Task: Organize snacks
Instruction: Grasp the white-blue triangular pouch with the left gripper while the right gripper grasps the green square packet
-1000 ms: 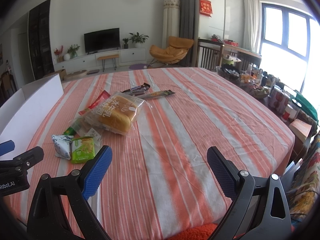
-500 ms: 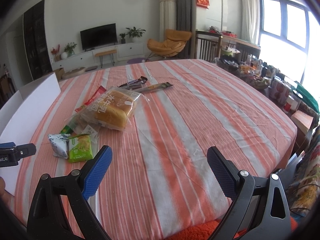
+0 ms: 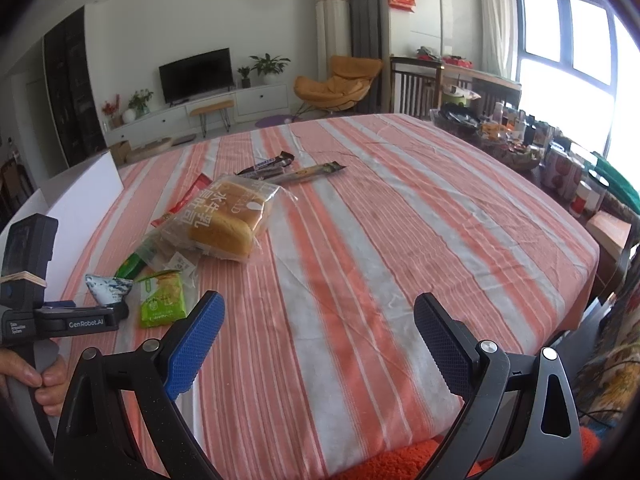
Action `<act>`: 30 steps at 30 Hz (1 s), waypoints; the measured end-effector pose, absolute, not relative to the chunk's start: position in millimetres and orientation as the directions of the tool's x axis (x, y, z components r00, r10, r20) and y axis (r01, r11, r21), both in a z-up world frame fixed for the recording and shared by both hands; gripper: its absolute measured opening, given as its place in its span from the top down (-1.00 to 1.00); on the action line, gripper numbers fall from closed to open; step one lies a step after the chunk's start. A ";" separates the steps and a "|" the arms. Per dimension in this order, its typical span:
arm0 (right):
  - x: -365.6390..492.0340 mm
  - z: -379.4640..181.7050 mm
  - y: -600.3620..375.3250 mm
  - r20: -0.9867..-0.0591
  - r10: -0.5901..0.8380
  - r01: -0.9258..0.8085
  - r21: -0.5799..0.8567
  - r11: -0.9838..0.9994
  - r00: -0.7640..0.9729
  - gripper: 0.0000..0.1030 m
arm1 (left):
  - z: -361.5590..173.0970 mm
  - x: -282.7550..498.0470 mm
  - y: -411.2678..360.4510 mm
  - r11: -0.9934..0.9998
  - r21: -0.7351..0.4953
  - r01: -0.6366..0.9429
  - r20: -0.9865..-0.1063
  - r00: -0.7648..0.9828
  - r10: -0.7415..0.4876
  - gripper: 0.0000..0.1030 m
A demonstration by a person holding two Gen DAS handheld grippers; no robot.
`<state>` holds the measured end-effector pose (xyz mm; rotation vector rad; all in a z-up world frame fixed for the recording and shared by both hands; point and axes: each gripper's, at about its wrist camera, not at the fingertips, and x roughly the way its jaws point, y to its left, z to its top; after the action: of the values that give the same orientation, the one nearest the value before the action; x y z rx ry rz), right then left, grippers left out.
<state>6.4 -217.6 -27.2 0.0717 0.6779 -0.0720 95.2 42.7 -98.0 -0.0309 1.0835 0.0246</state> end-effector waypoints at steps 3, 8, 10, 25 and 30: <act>7.4 -28.4 -216.9 -0.638 -0.040 0.084 0.038 0.996 0.769 -0.89 | -99.9 95.1 42.7 1.000 -0.013 -0.026 -0.875 0.483 0.002 -1.00; 4.7 -28.6 -221.0 -0.635 -0.038 0.089 0.048 0.995 0.772 -0.89 | -99.9 96.4 40.4 0.998 -0.008 -0.061 -0.852 0.523 0.025 -1.00; 4.7 -29.1 -222.7 -0.640 -0.036 0.092 0.054 0.994 0.767 -0.89 | -99.1 94.0 40.1 0.998 -0.008 -0.062 -0.842 0.539 0.027 -1.00; 7.6 -31.4 -229.1 -0.651 -0.013 0.094 0.089 0.992 0.759 -0.89 | -87.6 108.3 25.0 0.992 -0.057 0.116 -0.893 0.437 -0.103 -0.93; 7.2 -31.7 -228.4 -0.653 -0.013 0.094 0.089 0.992 0.757 -0.89 | -81.0 96.2 18.1 0.986 -0.038 0.163 -0.866 0.486 -0.114 0.10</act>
<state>7.2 -228.4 -31.7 0.1193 0.7101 -0.0583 96.2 18.1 -81.0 0.0517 1.0497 -0.1683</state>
